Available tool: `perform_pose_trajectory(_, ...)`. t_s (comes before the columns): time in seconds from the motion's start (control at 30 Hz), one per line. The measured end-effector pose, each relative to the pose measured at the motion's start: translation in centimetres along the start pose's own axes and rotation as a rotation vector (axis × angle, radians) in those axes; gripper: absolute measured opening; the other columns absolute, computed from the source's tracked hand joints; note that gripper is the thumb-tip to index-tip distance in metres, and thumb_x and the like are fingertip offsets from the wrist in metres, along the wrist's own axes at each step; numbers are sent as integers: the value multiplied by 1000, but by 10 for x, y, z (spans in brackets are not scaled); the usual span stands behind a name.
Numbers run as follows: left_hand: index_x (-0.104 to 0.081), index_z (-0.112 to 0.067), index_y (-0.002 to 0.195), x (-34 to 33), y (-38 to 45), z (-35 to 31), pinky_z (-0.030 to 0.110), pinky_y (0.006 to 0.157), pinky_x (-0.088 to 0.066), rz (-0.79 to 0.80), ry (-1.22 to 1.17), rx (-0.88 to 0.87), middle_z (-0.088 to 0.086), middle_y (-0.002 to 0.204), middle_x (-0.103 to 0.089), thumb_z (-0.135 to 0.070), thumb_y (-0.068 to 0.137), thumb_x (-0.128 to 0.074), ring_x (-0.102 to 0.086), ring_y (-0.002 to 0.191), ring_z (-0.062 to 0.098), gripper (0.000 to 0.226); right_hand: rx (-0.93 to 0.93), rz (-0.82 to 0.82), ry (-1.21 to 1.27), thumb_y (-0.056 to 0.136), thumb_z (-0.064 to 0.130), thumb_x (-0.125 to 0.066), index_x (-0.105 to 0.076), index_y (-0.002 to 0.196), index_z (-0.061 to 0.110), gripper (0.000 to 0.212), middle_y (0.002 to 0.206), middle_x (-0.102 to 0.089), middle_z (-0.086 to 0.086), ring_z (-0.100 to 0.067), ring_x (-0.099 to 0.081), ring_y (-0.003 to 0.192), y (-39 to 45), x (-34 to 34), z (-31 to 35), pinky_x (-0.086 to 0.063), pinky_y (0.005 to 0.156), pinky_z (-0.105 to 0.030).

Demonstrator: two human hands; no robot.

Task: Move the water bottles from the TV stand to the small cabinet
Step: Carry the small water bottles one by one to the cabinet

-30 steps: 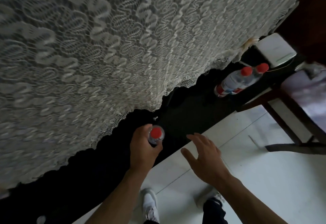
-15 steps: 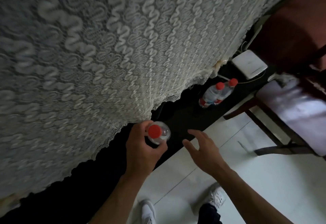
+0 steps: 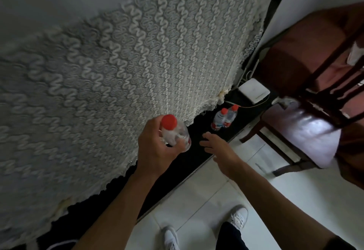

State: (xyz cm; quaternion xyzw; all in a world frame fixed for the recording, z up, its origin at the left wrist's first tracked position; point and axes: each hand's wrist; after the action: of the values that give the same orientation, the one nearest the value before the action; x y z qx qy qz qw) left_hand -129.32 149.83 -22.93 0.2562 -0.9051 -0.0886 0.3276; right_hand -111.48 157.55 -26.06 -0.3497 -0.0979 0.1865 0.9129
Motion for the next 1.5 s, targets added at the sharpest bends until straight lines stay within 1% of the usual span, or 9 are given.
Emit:
perform_pose_trajectory(0.1,-61,-7,113,23,-2,-22,4,76,-42,-32,1,-10,-1,102,-63,-13,61,-93,-62,87,15,62,-76,30,98,100,54,-34,-50,138,23,51,132,-60,-4,-27,-48,127,-20,-2,9,-24,110,-49)
perform_pose_trajectory(0.2,-61,-10,114,46,-9,-42,17,76,-50,-41,-11,-34,0,102,-65,-15,64,-92,-64,87,19,59,-68,75,153,100,55,-32,-52,134,22,52,130,-62,-5,-28,-48,128,-42,-5,14,-21,112,-53)
perform_pose_trajectory(0.33,-61,-10,115,76,-20,-62,8,77,-46,-34,-25,-78,-1,102,-65,-18,65,-92,-62,88,12,59,-54,149,213,98,60,-34,-57,125,24,50,123,-66,-2,-27,-52,125,-63,-16,16,-22,114,-54)
perform_pose_trajectory(0.5,-61,-13,117,99,-29,-76,25,77,-55,-38,-55,-99,-3,103,-65,-22,68,-89,-65,91,11,58,-9,159,215,98,59,-35,-55,131,21,54,123,-66,-3,-25,-56,120,-89,-29,19,-23,114,-55)
perform_pose_trajectory(0.73,-60,-14,118,102,-33,-85,17,77,-51,87,-138,-197,-4,103,-62,-31,66,-86,-61,90,11,61,4,49,279,96,63,-36,-56,132,19,60,125,-65,-8,-28,-56,119,-124,-22,6,-26,115,-56)
perform_pose_trajectory(0.9,-59,-14,122,92,-38,-113,13,80,-46,231,-173,-366,-3,107,-60,-35,69,-82,-57,93,12,61,74,-72,409,91,66,-40,-60,125,19,61,122,-66,-9,-30,-55,120,-162,-7,-9,-31,111,-54)
perform_pose_trajectory(1.2,-59,-20,119,39,-54,-211,33,79,-56,386,-254,-559,-6,107,-61,-39,65,-86,-61,93,13,63,187,-251,602,91,64,-42,-64,124,20,59,124,-66,-10,-26,-60,113,-234,79,-46,-39,98,-48)
perform_pose_trajectory(1.37,-58,-22,121,-8,-99,-282,20,80,-52,501,-311,-648,-8,109,-59,-39,67,-87,-59,95,10,63,243,-347,697,92,64,-41,-64,123,21,58,118,-67,-7,-26,-61,108,-285,151,-87,-38,94,-47)
perform_pose_trajectory(1.5,-58,-23,121,-56,-146,-336,27,83,-54,578,-340,-678,-9,109,-59,-42,66,-85,-59,97,8,64,259,-426,799,91,63,-43,-63,124,20,57,118,-67,-9,-28,-61,110,-334,202,-133,-44,87,-43)
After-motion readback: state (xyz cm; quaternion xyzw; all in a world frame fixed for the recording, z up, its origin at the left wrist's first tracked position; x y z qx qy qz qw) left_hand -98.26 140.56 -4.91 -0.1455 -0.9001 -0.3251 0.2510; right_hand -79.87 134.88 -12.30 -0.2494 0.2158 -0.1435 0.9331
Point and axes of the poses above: each hand's wrist, its own y-axis towards the middle knuckle, its own x-axis out of the back of the hand, z = x × y
